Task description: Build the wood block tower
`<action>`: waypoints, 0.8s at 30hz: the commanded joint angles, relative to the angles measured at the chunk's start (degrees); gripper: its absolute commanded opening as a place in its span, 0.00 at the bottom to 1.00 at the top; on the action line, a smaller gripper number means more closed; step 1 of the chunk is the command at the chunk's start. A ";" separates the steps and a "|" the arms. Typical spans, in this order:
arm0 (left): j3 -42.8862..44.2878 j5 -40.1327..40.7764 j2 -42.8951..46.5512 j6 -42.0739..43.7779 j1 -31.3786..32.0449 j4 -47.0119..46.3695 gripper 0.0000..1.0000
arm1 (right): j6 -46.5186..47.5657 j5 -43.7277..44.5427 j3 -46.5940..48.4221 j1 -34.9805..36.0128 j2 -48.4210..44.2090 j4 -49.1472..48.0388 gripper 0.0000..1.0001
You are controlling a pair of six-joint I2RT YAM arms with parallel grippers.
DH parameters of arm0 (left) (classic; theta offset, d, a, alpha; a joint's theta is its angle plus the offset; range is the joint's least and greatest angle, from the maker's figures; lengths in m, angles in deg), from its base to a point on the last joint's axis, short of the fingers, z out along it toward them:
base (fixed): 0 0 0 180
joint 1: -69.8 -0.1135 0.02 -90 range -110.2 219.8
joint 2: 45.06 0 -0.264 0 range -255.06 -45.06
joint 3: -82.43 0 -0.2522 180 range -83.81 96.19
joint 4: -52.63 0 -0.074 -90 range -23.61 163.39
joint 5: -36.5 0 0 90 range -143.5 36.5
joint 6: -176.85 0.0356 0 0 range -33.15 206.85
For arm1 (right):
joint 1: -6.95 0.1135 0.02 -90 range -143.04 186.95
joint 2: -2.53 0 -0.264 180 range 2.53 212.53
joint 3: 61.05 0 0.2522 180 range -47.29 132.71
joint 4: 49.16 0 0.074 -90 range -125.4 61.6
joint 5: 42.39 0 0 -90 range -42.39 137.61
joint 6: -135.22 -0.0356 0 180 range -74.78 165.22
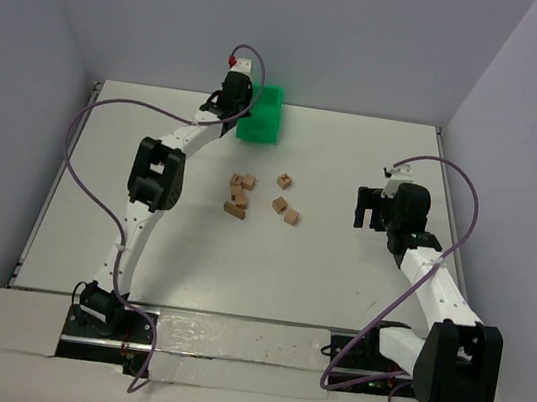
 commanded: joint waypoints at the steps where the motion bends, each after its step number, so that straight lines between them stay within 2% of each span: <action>1: 3.87 0.49 -1.08 0.07 -0.24 -3.15 0.37 | -0.71 -0.08 3.18 0.24 0.47 -1.03 1.00; 7: 4.43 0.59 -0.46 -0.07 -0.48 -2.70 0.53 | -0.80 -0.02 3.36 0.24 0.47 -0.79 1.00; 12: 7.18 -4.58 3.77 0.70 -1.21 -0.76 0.73 | -0.97 -0.49 3.42 0.24 -0.70 -0.53 1.00; 18: 6.38 -6.07 14.20 5.26 -1.21 2.13 0.82 | -1.00 -1.28 3.36 0.24 -2.31 -0.47 1.00; 21: -2.21 -14.15 25.22 9.24 -1.30 5.57 0.83 | -0.98 -2.03 3.53 0.24 -3.04 -0.15 1.00; 24: -12.75 -21.01 32.33 9.64 -1.38 7.95 0.78 | -0.97 -3.40 3.71 0.24 -3.98 0.62 1.00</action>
